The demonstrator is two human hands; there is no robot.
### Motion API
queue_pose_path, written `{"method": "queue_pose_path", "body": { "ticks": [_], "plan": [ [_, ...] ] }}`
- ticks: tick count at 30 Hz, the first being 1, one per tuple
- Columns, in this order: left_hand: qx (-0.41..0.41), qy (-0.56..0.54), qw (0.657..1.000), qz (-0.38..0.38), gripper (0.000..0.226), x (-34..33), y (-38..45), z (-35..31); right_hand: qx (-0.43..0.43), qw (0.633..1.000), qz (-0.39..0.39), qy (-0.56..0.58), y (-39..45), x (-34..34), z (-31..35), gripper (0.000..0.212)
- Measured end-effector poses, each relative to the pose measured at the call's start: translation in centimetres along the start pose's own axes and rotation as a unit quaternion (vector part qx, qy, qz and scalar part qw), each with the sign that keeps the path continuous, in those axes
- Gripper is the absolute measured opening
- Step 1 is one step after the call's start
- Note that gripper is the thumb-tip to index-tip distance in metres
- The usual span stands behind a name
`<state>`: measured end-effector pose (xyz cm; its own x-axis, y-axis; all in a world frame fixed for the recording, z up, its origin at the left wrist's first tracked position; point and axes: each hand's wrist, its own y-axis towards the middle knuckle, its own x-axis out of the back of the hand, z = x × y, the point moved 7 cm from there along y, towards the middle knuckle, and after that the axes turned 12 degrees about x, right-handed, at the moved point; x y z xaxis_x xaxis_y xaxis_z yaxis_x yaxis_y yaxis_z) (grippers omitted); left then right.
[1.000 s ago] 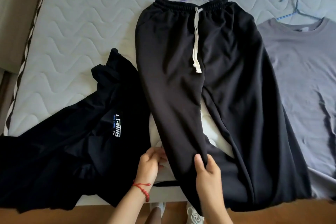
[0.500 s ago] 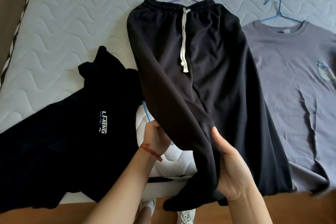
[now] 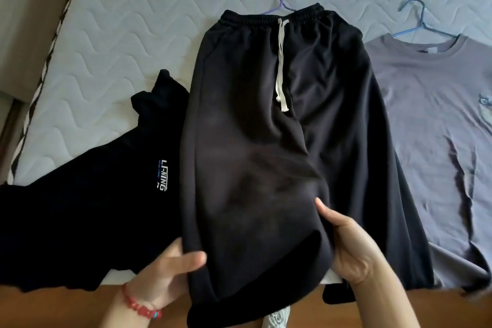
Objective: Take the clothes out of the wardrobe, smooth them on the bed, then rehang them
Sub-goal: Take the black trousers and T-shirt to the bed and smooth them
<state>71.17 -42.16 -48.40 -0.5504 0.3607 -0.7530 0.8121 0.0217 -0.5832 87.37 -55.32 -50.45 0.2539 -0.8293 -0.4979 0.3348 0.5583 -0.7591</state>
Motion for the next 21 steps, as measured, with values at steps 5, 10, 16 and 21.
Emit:
{"method": "queue_pose_path", "body": {
  "ticks": [5,10,16,21],
  "plan": [
    [0.106,0.203,0.939,-0.259,0.099,7.4,0.5,5.4,-0.056,0.992,-0.085,-0.079,0.7,3.2,-4.8,0.047],
    [0.078,0.15,0.902,-0.398,0.098,12.6,-1.1,9.0,-0.031,0.981,-0.067,-0.177,0.2,6.0,-9.5,0.074],
    [0.058,0.306,0.843,-0.439,0.028,14.3,-2.0,9.5,0.0,0.945,-0.014,-0.328,-0.4,8.1,-12.7,0.038],
    [0.038,0.379,0.765,-0.519,0.018,15.2,-3.2,8.6,0.019,0.812,-0.094,-0.575,-1.1,9.8,-11.6,0.01]
  ]
}}
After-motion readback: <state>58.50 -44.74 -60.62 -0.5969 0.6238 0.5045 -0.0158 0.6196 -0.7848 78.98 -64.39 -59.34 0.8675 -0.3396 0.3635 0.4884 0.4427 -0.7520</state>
